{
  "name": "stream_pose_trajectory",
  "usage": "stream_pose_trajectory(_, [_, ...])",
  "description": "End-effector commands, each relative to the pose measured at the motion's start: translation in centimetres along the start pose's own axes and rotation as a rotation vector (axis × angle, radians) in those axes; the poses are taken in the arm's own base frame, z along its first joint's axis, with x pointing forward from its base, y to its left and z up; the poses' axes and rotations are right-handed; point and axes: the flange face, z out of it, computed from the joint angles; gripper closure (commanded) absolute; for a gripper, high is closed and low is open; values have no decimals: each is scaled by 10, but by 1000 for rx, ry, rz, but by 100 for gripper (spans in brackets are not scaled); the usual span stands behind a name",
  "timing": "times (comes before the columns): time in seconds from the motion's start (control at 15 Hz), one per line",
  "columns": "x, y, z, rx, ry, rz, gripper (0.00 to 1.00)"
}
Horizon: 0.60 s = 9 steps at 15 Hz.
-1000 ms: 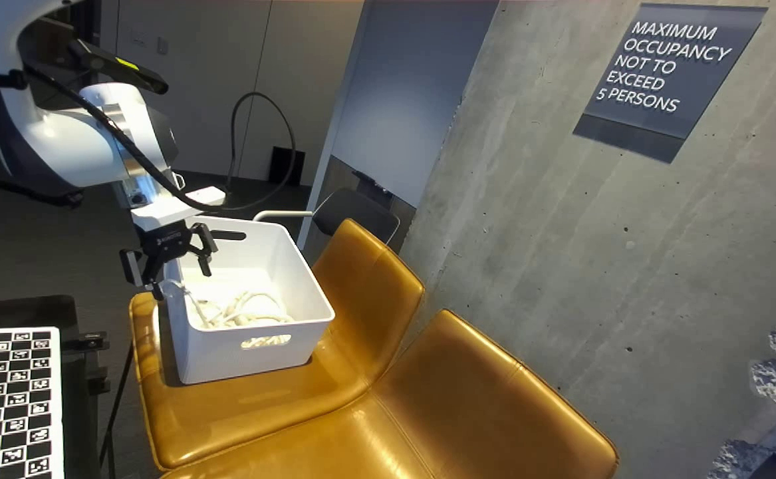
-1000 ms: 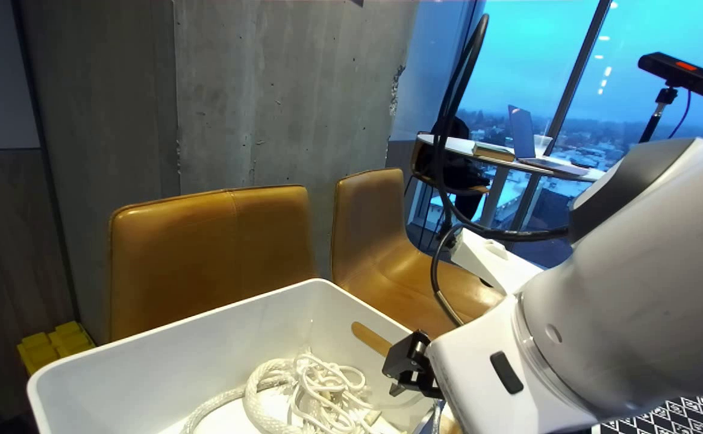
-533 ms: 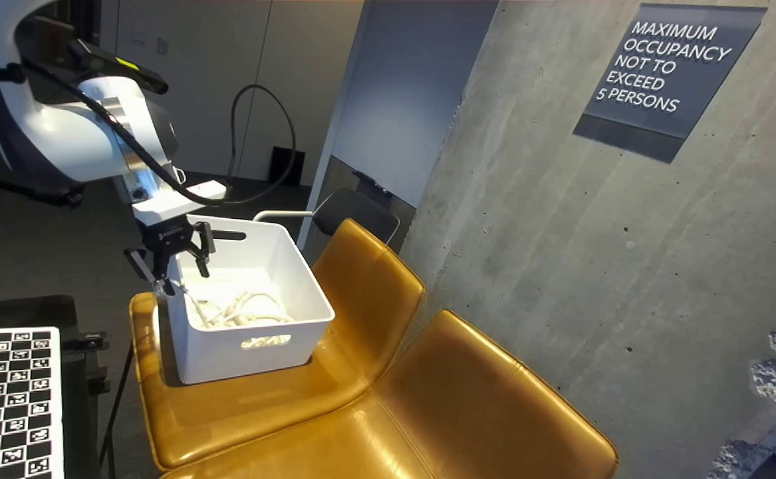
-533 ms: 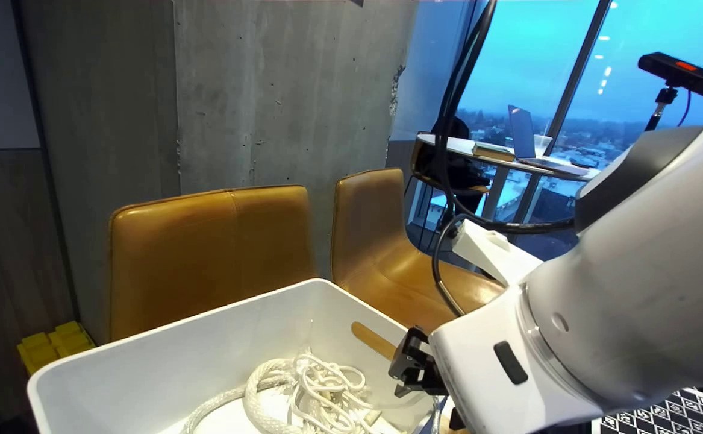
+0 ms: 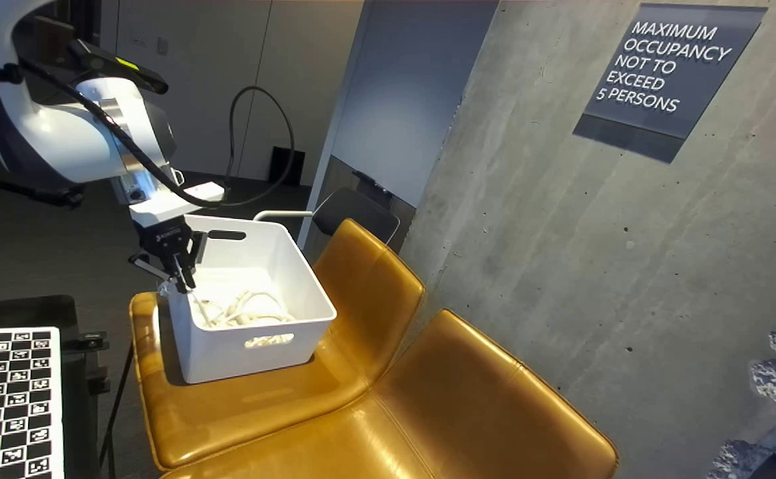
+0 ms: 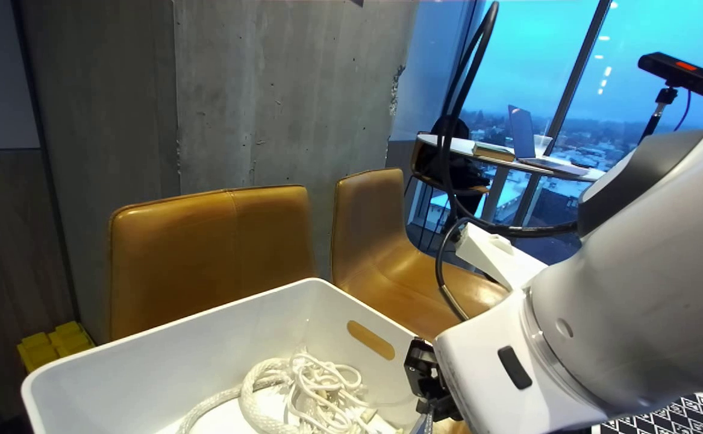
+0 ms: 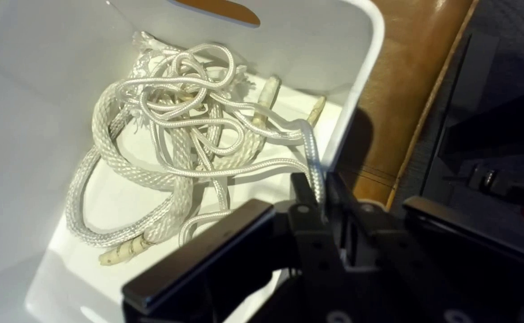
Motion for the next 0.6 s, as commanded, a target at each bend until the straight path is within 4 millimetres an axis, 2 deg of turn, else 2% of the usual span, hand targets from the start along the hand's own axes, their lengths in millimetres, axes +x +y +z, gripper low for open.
stream_pose_trajectory(0.0, [1,0,-7,-14,-9,12,97])
stream_pose_trajectory(0.53, [-5,10,-17,-28,-25,36,98])
